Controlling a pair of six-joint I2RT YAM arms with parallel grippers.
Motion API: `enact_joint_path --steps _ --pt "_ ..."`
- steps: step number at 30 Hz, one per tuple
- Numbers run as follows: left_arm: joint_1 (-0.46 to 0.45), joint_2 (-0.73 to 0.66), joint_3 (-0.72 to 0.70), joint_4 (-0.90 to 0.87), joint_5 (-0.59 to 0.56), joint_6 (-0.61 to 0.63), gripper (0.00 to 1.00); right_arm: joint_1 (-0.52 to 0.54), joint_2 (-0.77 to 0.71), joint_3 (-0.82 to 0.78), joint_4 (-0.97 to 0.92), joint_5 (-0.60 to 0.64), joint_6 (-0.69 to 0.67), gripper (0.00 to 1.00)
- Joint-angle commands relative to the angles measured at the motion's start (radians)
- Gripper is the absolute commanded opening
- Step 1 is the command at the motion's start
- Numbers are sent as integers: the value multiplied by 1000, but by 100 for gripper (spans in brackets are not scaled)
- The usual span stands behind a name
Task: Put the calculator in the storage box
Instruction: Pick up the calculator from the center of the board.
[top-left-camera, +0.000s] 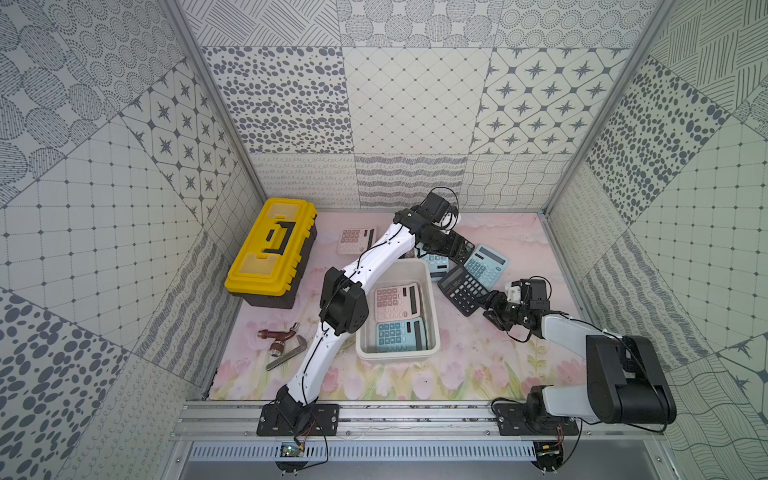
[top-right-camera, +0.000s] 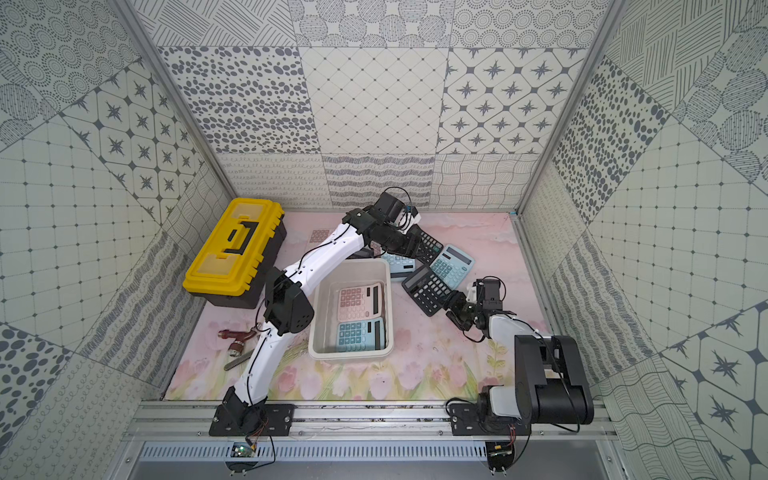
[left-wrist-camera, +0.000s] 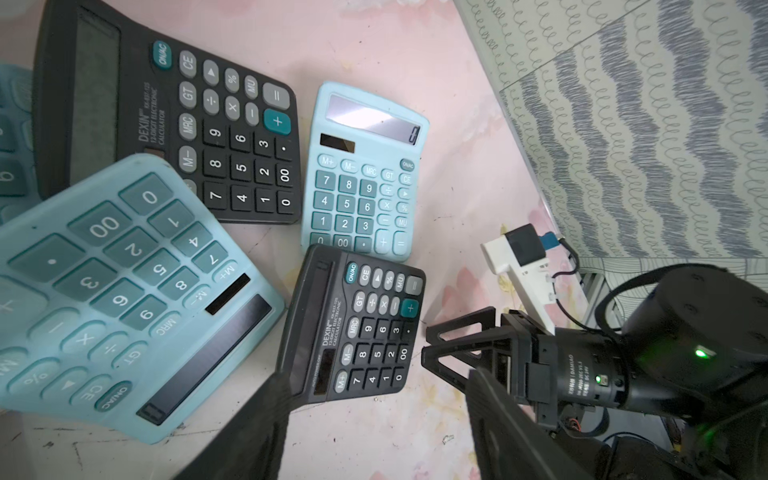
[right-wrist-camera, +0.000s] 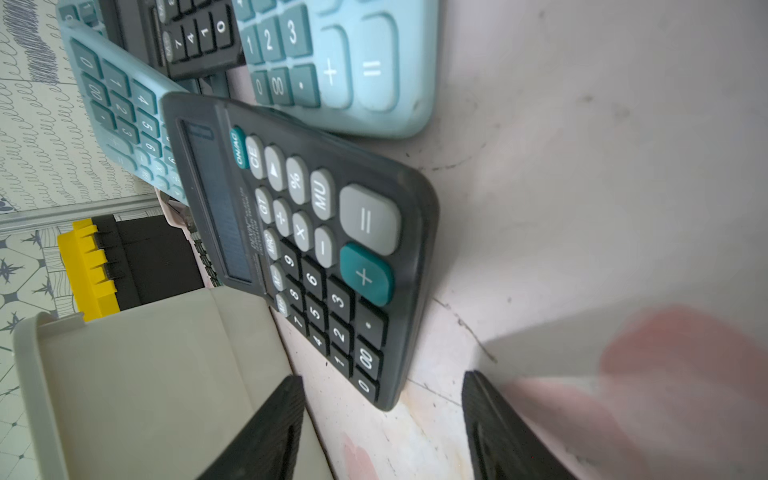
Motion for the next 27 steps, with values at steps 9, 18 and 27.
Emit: enact_joint_path --steps 9,18,27 --pt "-4 133 48 -6 15 2 70 21 121 -28 269 -20 89 64" --pt "-12 179 44 -1 42 -15 67 38 225 -20 404 -24 139 62" --pt "-14 186 -8 17 61 -37 64 40 288 -28 540 -52 191 49"
